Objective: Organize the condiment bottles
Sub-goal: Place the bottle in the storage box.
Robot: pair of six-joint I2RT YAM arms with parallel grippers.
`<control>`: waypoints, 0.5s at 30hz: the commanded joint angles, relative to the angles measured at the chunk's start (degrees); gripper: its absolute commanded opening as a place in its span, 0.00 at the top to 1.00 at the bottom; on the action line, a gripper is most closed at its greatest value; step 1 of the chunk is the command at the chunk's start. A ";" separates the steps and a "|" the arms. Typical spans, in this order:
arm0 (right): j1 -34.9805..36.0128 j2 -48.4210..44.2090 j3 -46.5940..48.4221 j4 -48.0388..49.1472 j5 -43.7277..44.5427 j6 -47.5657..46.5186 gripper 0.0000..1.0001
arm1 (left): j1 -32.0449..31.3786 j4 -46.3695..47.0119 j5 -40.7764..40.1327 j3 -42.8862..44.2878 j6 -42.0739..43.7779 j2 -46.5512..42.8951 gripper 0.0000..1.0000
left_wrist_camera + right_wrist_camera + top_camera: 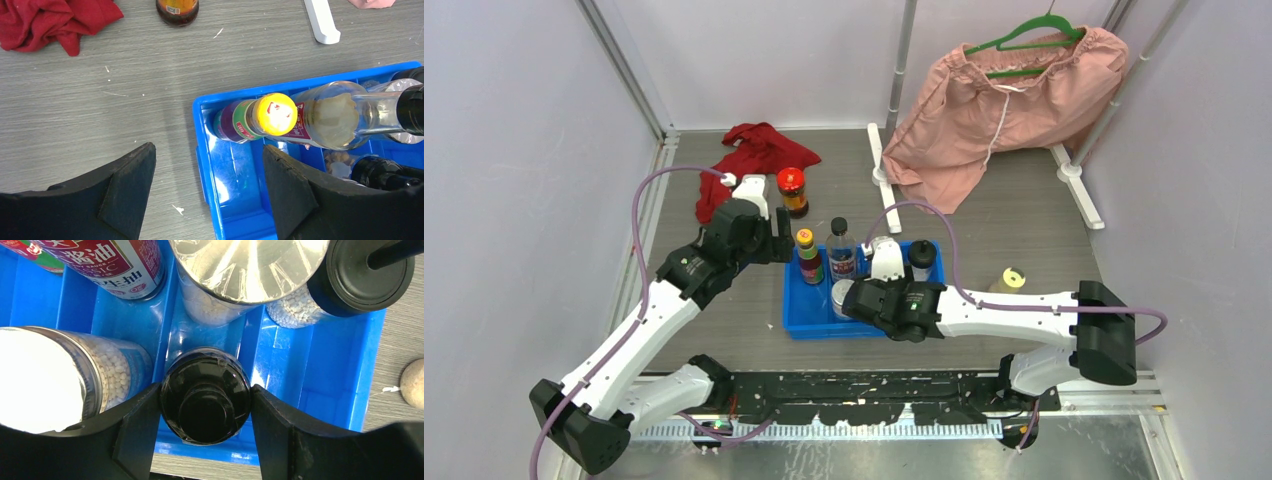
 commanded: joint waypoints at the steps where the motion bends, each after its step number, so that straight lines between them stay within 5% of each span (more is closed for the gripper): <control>1: 0.11 -0.29 -0.02 3.16 3.68 1.36 0.56 | -0.25 2.02 -0.46 -0.04 0.21 -0.19 0.22; 15: 0.13 0.35 -1.45 4.65 4.06 1.73 0.55 | -0.34 2.42 -0.46 -0.22 0.21 0.17 0.22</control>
